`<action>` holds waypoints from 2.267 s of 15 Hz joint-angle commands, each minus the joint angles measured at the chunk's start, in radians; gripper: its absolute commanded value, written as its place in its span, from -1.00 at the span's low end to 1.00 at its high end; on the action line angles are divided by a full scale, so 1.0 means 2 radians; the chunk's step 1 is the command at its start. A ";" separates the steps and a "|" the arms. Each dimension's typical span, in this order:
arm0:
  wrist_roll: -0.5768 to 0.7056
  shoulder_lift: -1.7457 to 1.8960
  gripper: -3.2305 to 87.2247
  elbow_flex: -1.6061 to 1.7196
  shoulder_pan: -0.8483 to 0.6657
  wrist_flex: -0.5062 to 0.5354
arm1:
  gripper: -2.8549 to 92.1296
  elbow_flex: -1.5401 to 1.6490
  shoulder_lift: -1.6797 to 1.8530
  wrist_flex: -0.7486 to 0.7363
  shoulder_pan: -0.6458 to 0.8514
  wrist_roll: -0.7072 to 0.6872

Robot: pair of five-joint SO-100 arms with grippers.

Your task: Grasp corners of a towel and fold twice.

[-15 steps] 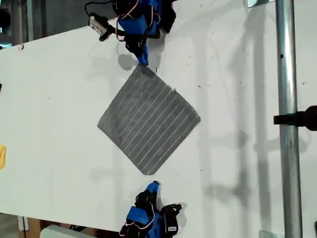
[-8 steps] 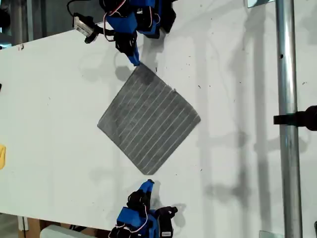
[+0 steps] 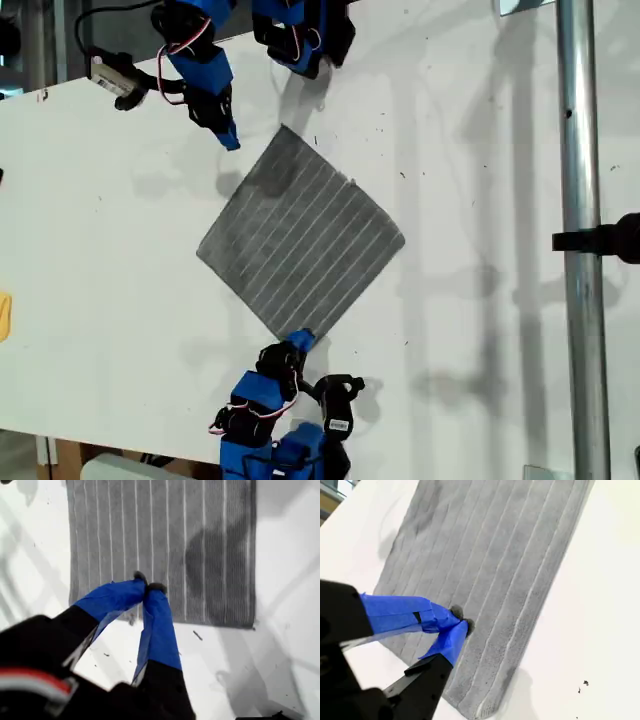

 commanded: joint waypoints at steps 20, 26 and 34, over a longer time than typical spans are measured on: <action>-0.037 -0.468 -0.99 -0.264 -0.014 -0.094 | -0.95 -0.003 -0.459 -0.308 0.063 -0.067; -0.051 -0.476 -0.99 -0.252 -0.007 -0.070 | -0.95 -0.002 -0.446 -0.248 0.044 -0.065; -0.090 -0.180 -0.99 0.132 -0.013 -0.127 | -0.95 0.089 -0.321 -0.189 -0.178 0.119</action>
